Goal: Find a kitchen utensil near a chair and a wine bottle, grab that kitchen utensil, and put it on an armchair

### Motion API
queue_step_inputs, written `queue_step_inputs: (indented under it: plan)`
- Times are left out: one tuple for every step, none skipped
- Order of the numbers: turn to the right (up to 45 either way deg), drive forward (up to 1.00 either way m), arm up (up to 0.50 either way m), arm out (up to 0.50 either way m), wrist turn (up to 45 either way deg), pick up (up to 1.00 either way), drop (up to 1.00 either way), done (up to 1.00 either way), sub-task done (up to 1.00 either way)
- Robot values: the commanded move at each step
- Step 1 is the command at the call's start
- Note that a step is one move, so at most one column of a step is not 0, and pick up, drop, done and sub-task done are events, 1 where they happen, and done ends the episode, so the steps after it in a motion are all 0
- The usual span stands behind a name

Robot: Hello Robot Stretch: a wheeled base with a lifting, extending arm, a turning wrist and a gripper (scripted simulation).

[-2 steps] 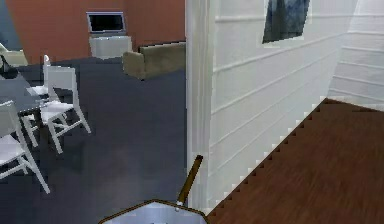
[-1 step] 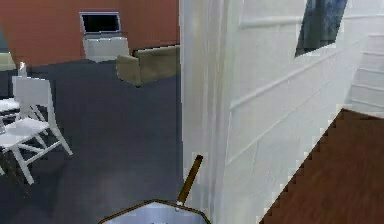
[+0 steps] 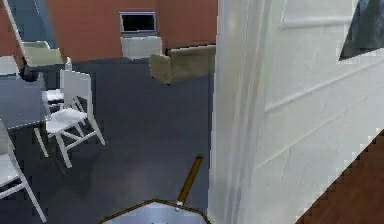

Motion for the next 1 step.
queue_step_inputs:
  plan:
    - [0.0, 0.05, 0.00, 0.00, 0.0, 0.00, 0.00, 0.00, 0.00]
